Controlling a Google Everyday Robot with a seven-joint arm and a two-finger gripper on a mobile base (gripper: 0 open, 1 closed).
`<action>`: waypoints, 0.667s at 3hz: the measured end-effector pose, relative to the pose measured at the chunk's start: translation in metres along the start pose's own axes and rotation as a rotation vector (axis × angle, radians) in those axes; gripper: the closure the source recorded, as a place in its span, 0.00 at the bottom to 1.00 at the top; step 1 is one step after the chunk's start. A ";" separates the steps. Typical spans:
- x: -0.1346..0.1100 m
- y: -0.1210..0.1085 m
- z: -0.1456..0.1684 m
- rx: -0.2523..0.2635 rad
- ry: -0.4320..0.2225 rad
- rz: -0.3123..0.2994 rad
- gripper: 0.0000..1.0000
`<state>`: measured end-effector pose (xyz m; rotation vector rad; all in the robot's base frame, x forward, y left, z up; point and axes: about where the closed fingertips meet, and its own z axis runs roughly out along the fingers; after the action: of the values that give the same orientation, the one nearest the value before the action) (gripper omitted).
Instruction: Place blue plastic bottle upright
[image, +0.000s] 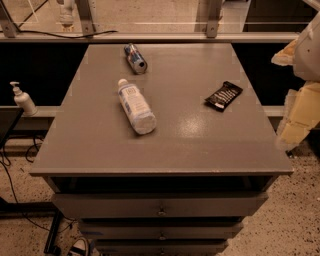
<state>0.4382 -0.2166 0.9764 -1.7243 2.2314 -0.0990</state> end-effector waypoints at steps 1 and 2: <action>0.000 0.000 0.000 0.000 0.000 0.000 0.00; -0.013 -0.007 0.003 0.001 -0.062 -0.068 0.00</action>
Offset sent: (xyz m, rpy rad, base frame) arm 0.0284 0.0301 0.0009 0.1152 -0.0615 0.2441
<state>0.4483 -0.2062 0.9782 -1.7782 2.1291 -0.0619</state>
